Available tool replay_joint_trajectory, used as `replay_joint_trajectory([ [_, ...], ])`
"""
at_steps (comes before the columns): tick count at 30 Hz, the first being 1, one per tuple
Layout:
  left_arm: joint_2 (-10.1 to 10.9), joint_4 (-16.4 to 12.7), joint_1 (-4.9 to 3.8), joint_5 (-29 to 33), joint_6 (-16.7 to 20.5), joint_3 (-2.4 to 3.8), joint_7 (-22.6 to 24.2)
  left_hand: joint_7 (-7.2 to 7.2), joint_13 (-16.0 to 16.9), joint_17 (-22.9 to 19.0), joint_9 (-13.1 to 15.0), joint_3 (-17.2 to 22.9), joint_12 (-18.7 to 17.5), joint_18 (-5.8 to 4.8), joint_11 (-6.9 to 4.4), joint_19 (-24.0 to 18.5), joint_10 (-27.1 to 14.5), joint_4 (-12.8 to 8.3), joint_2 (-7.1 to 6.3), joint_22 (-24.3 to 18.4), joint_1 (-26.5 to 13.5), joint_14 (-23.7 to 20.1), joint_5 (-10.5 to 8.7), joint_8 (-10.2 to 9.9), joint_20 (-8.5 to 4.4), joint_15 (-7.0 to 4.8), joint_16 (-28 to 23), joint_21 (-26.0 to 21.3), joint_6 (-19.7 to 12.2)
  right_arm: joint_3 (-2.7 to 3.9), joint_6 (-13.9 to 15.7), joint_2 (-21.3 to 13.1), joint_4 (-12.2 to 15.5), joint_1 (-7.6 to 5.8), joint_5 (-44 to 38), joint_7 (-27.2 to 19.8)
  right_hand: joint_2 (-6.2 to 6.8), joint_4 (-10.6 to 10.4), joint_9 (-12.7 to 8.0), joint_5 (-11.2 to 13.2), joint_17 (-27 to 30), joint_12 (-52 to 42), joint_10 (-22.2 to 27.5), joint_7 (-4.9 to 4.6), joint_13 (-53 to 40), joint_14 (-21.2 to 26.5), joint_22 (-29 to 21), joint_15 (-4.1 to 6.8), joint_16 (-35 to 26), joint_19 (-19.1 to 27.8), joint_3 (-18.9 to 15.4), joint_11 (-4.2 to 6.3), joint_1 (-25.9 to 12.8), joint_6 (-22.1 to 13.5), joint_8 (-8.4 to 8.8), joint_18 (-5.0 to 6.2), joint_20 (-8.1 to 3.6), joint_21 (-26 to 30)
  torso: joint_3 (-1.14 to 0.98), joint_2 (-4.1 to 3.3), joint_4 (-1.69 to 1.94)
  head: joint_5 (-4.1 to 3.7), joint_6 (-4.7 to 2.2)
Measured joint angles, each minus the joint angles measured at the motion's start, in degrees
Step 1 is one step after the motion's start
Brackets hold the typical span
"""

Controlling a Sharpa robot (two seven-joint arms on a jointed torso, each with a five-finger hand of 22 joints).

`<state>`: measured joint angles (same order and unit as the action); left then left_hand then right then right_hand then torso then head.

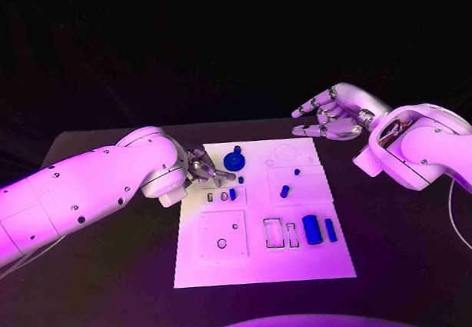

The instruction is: Assemble the parts on the task board

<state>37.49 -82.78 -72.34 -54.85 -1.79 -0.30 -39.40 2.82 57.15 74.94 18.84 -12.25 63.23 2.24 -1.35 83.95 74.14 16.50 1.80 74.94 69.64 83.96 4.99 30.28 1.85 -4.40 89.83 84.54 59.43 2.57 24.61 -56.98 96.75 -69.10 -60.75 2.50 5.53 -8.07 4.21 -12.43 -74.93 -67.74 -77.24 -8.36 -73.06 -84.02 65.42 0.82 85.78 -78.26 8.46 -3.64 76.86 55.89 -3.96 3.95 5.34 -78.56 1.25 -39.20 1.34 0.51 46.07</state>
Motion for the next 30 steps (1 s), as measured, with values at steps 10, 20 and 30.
replay_joint_trajectory([
  [10, -2.9, 2.4, -0.35, -0.5, -2.7, -0.12, -0.4, -0.40, 1.1, 0.0, 1.1, -0.3, 1.0, 0.01, -0.15, 0.0, 0.6, 0.0, 0.23, 0.0, -0.2, 0.0, -0.21, 1.0, 0.00, 0.00, 0.0, 0.7, -0.4, -0.16, -0.5, 0.3, -0.4, 0.10, 0.0, 0.5, 0.00, 0.0, 0.0, 0.0, 0.0, 0.0, 0.0, 0.00, 0.0, 0.0, -0.1, 0.00, 0.0, 0.0, 0.0, 0.00, 0.0, 0.0, 0.00, 0.00, 0.00, 0.0, 0.01, -0.03, 0.00, -0.13, 0.49],
  [20, -4.8, 5.2, -0.52, -0.9, -5.8, -0.29, -0.5, -0.39, 1.8, 0.0, 2.0, -0.6, 1.6, 0.01, -0.03, 0.2, 0.8, 0.0, 0.23, 0.0, -0.2, 0.0, -0.21, 1.6, -0.20, 0.00, 0.0, 1.0, -0.8, -0.23, -0.9, 0.3, -0.5, 0.14, 0.0, 0.7, 0.00, -0.2, 0.0, 0.0, 0.0, 0.2, 0.0, -0.21, 0.0, 0.0, -0.2, 0.00, 0.0, 0.0, -0.2, 0.00, 0.0, 0.2, 0.00, 0.00, 0.00, 0.0, -0.01, 0.01, 0.01, -0.19, 0.84],
  [30, -5.5, 5.9, -0.55, -1.4, -7.8, -0.31, -0.5, -0.39, 2.3, 0.0, 2.6, -0.6, 1.8, 0.01, -0.18, 0.2, 1.0, 0.0, 0.23, 0.0, -0.2, 0.2, -0.21, 2.1, -0.20, -0.20, 0.0, 1.3, -0.8, -0.26, -1.2, 0.5, -0.6, 0.16, 0.0, 0.9, 0.00, -0.2, 0.0, 0.0, 0.0, 0.2, 0.0, -0.21, 0.0, 0.0, -0.2, 0.00, 0.0, 0.0, -0.2, 0.00, 0.0, 0.2, 0.00, 0.00, 0.00, 0.0, -0.04, 0.04, 0.06, -0.23, 1.10],
])
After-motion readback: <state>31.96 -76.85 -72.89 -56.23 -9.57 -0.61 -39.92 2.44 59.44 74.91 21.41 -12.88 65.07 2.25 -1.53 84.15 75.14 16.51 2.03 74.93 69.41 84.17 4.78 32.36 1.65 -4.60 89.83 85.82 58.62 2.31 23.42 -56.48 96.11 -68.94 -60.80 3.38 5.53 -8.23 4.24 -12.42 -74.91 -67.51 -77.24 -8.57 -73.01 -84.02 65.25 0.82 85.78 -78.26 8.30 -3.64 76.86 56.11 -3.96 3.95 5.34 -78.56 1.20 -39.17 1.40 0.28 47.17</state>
